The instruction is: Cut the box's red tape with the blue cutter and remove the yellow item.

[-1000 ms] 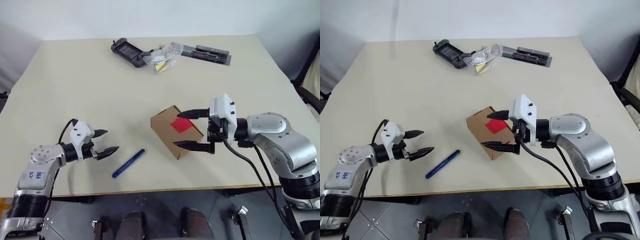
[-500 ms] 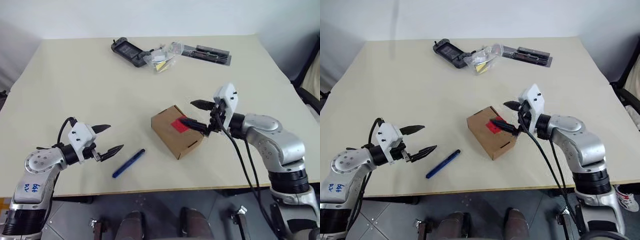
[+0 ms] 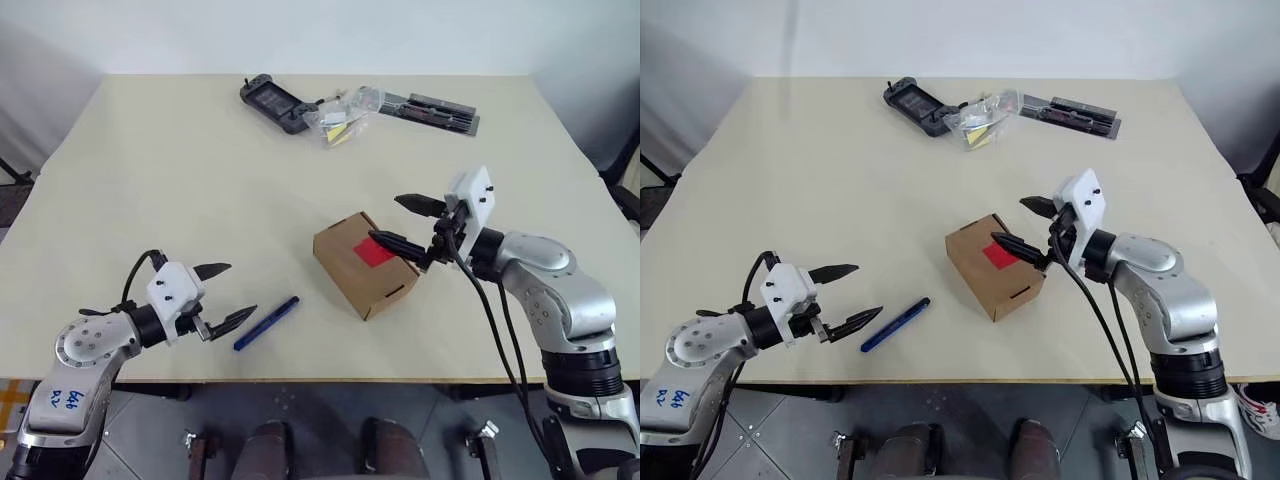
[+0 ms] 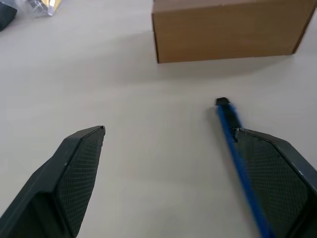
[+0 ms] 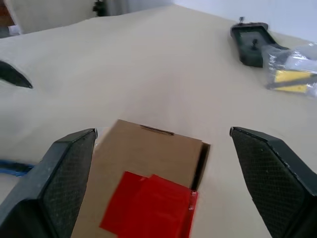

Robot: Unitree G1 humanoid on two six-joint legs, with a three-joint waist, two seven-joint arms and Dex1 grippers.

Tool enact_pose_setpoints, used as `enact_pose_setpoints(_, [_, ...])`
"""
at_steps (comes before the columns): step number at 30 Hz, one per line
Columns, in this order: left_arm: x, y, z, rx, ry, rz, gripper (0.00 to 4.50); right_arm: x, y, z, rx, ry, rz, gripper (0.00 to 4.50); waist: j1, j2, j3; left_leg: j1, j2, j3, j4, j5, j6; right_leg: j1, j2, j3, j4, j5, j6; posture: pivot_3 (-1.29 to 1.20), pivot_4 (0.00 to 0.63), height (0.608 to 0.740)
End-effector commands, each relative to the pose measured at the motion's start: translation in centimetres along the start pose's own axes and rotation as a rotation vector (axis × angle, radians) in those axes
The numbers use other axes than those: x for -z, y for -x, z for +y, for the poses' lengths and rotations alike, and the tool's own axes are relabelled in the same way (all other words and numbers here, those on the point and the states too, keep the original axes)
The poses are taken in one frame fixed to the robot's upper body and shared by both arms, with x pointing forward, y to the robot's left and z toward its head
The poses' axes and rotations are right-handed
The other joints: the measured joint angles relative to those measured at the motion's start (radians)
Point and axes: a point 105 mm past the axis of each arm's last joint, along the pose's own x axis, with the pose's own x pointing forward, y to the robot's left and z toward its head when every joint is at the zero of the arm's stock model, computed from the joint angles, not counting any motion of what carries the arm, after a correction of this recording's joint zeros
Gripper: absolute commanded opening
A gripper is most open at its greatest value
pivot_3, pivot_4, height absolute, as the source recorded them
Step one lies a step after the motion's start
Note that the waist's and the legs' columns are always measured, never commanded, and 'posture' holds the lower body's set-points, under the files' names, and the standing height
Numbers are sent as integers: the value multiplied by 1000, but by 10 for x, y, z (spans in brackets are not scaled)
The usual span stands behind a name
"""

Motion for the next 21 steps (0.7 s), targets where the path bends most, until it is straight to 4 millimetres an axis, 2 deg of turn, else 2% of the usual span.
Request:
enact_pose_setpoints(1, [-7,-1,-16,30,24,-29,4478,-11,12,25,-135,81,-21,4500,3,0,0,0,0,1,0,0,1,0,0,1,-1,0,0,0,150,740])
enact_pose_setpoints(5, [1,-8,-31,34,68,-42,4478,-9,27,51,-315,120,-12,4500,5,0,0,1,0,5,0,-1,2,-1,0,5,-1,0,0,0,150,740])
enact_pose_setpoints(7, [11,-12,-36,24,79,-17,4478,-7,31,56,-358,127,5,4500,7,0,0,1,0,6,1,-1,2,-1,1,6,-1,0,0,0,150,740])
enact_pose_setpoints(9, [24,-15,-38,8,71,31,4478,-8,30,54,-346,139,0,4500,5,0,0,2,1,7,2,-1,2,-1,1,8,-1,0,0,0,150,740])
enact_pose_setpoints(14, [38,-18,-40,-30,60,60,4478,-9,28,51,-330,140,-7,4500,10,0,0,3,1,10,2,-1,2,-2,2,11,-1,0,-1,0,150,740])
enact_pose_setpoints(17, [49,-15,-39,-58,101,105,4478,-10,28,52,-326,141,-8,4500,18,0,0,3,1,11,3,-1,2,-3,2,13,-1,0,-1,0,150,740])
enact_pose_setpoints(21, [59,-6,-47,-14,146,166,4478,-10,28,52,-321,142,-7,4500,20,0,0,4,2,13,3,-1,2,-3,2,15,-1,0,-1,0,150,740])
